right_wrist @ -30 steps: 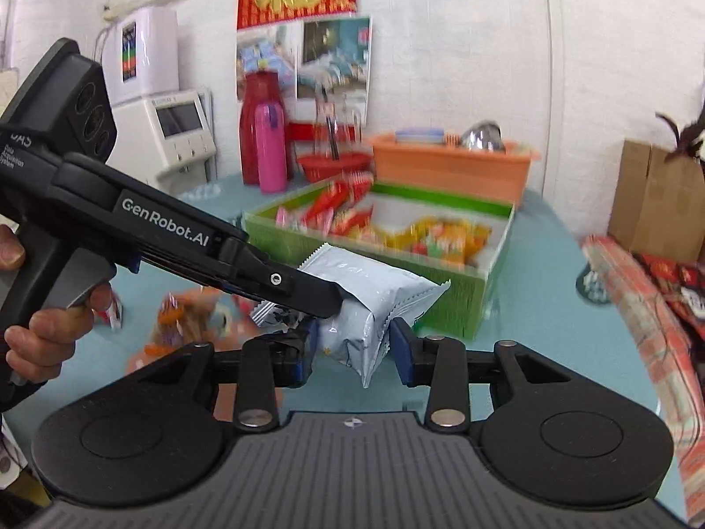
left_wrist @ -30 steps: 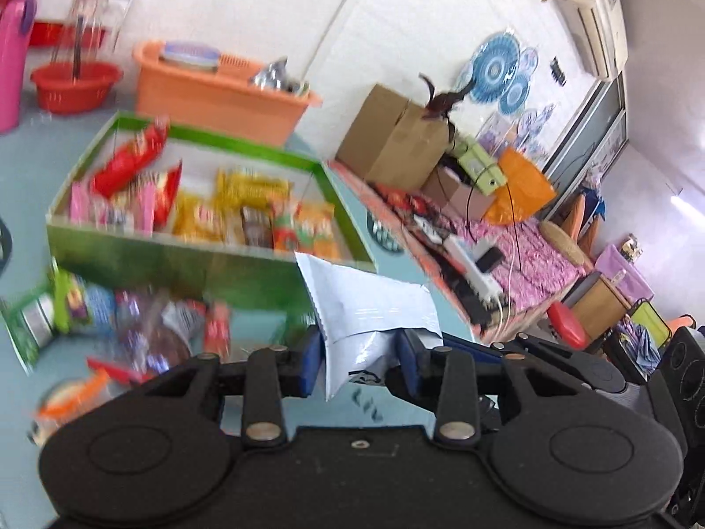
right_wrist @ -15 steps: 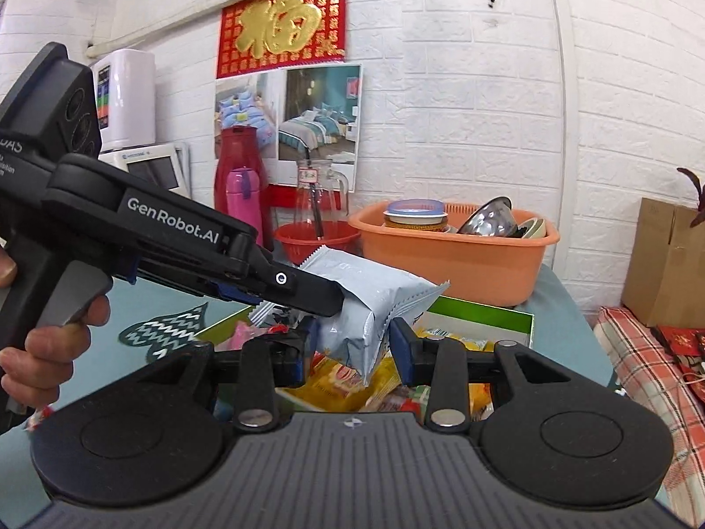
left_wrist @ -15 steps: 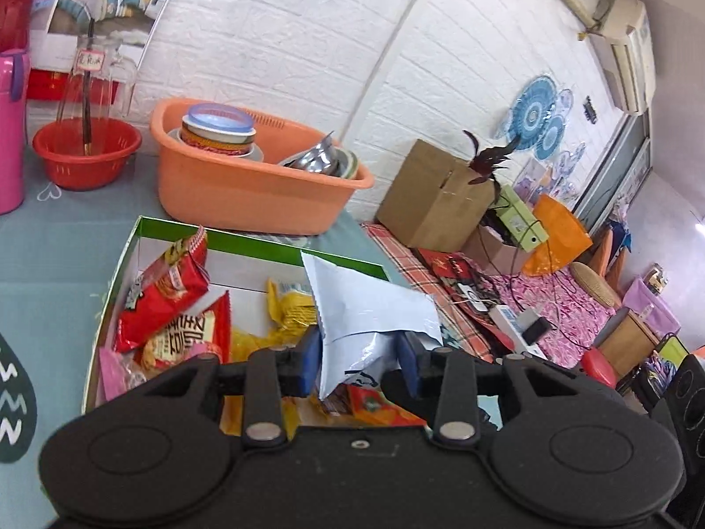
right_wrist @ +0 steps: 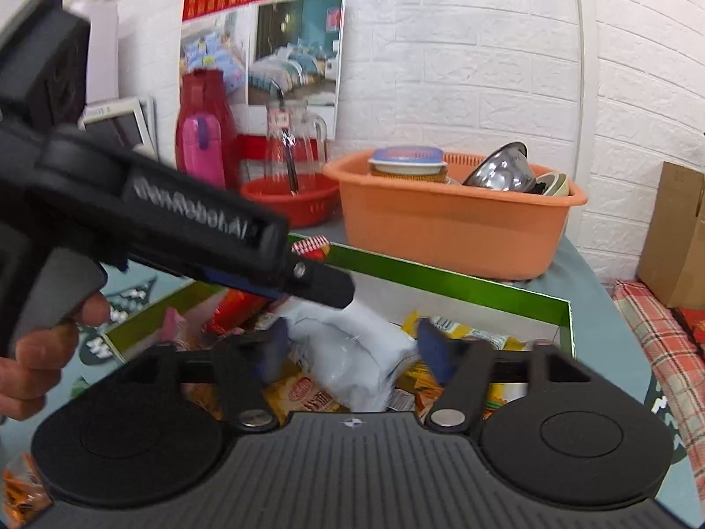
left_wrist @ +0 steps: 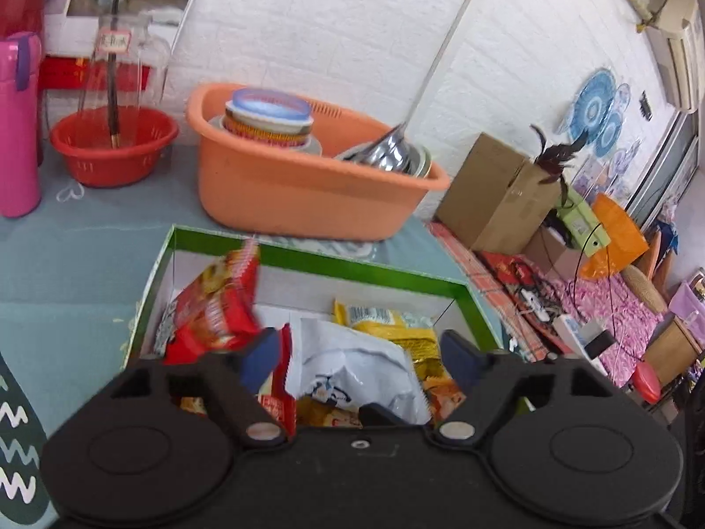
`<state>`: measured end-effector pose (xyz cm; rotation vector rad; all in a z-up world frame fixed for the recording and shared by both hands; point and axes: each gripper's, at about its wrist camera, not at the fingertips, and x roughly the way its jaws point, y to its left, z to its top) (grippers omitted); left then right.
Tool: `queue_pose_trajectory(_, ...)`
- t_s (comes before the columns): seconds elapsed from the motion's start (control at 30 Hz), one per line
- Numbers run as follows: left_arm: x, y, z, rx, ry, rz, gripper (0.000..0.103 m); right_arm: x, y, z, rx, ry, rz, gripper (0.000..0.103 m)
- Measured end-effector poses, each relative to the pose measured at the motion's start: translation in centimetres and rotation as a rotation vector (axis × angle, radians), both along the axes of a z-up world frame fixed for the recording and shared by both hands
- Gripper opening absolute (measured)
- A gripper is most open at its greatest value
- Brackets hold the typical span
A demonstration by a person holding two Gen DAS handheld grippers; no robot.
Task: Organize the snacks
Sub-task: 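Drop the white foil packet into the green box with the left gripper, then move the left gripper down to the orange snack bag with black lettering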
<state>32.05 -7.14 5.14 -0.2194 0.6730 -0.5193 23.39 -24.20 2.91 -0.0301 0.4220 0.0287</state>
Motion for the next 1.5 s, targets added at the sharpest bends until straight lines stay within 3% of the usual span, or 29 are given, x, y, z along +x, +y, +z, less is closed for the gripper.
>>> queue_pose_trajectory(0.23, -3.9, 0.3, 2.2, 0.026, -0.049, -0.047, 0.103, -3.0, 0.0, 0.9, 0.02, -0.029, 0.017, 0.103)
queue_pose_trajectory(0.43, -9.5, 2.2, 4.1, 0.012, -0.043, -0.06, 0.103, -9.0, 1.4, 3.0, 0.032, -0.112, 0.061, 0.103)
queue_pose_trajectory(0.57, -13.8, 4.1, 4.5, -0.019, -0.06, -0.082, 0.103, -12.8, 2.4, 2.8, 0.086, -0.138, 0.125, 0.103)
queue_pose_trajectory(0.7, -18.0, 6.1, 3.5, -0.064, -0.058, -0.063, 0.103, -15.2, 3.9, 1.3, 0.159, -0.119, 0.165, 0.103)
queue_pose_trajectory(0.87, -21.7, 7.7, 0.5, -0.04, -0.025, -0.001, 0.103, -16.4, 5.5, -1.1, 0.237, -0.028, 0.197, 0.103)
queue_pose_trajectory(1.1, -24.3, 9.0, -3.3, -0.018, 0.023, 0.094, 0.103, -18.5, 6.1, -2.8, 0.2, 0.023, 0.153, 0.103)
queue_pose_trajectory(1.23, -24.9, 9.7, -4.6, -0.026, 0.056, 0.1, 0.103, -18.6, 6.2, -3.1, 0.213, 0.04, 0.172, 0.103)
queue_pose_trajectory(1.5, -23.6, 10.6, -4.9, -0.056, 0.078, 0.139, 0.103, -17.1, 9.2, -3.6, 0.12, 0.082, 0.228, 0.103)
